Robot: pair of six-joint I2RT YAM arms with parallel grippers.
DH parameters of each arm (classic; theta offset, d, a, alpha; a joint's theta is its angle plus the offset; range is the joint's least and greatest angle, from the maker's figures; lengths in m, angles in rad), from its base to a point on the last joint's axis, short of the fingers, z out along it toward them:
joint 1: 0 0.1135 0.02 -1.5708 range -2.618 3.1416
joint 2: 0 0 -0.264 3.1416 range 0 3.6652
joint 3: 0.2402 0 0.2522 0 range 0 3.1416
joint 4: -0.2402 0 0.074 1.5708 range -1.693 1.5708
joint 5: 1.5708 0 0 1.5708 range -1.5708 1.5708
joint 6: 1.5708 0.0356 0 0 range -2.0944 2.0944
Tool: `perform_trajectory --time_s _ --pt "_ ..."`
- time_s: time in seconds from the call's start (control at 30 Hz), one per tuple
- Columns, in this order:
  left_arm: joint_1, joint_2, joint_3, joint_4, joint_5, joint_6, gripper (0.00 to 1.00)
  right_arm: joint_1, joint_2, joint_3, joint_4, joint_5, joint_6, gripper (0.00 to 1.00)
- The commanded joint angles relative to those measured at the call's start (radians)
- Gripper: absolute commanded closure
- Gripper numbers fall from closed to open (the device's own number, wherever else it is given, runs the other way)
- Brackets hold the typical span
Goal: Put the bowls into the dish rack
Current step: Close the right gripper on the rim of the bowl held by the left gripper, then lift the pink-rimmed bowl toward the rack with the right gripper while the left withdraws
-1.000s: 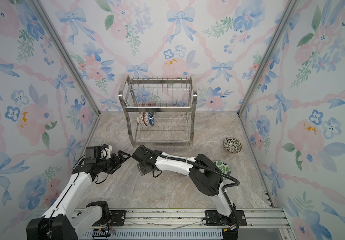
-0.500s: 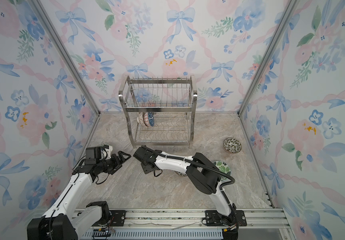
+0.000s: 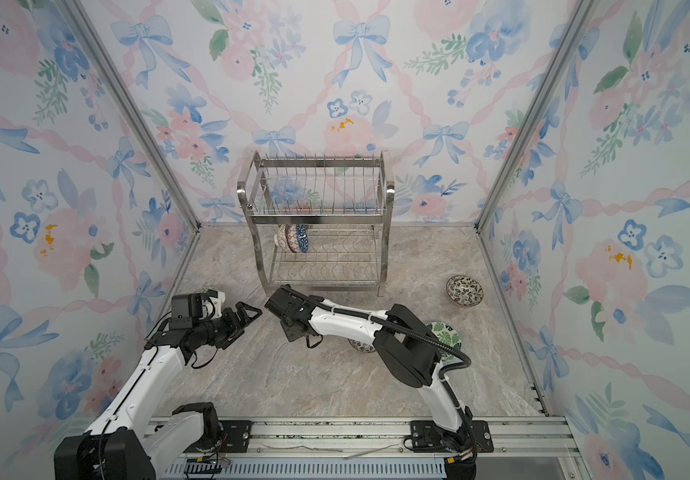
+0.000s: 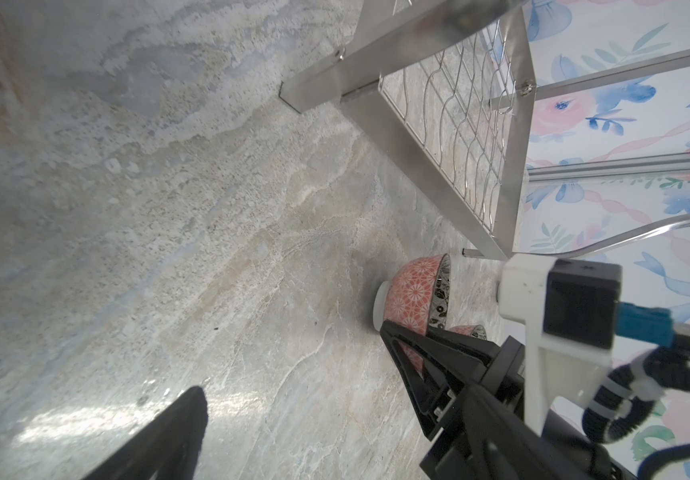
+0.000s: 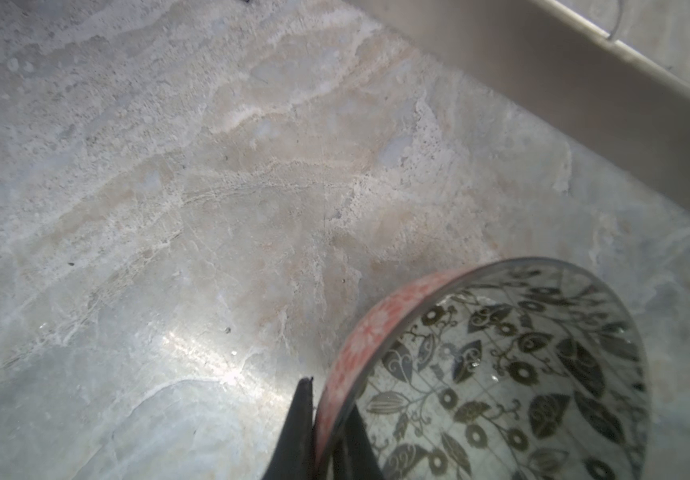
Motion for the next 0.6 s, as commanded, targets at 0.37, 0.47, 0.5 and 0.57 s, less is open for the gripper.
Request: perform_trajectory --time_s 0.37,0.47,0.5,0.57 --pt "0.002 -0.012 -0.014 0.014 0.007 0.004 0.02 -0.005 -0.119 -0.086 0.081 -0.041 -0.043 1.00" --pt "-0.012 -0.020 -0.008 0.018 0.006 0.007 0.02 -0.006 -0.148 -0.114 0.127 -0.036 -0.053 1.00" --pt "-0.022 -0.021 -0.004 0.018 -0.002 0.009 0.02 -0.006 -0.159 -0.123 0.144 -0.038 -0.057 1.00" --pt "-0.058 -0.024 0.012 0.019 -0.028 0.018 0.02 -0.004 -0.175 -0.131 0.165 -0.021 -0.066 1.00"
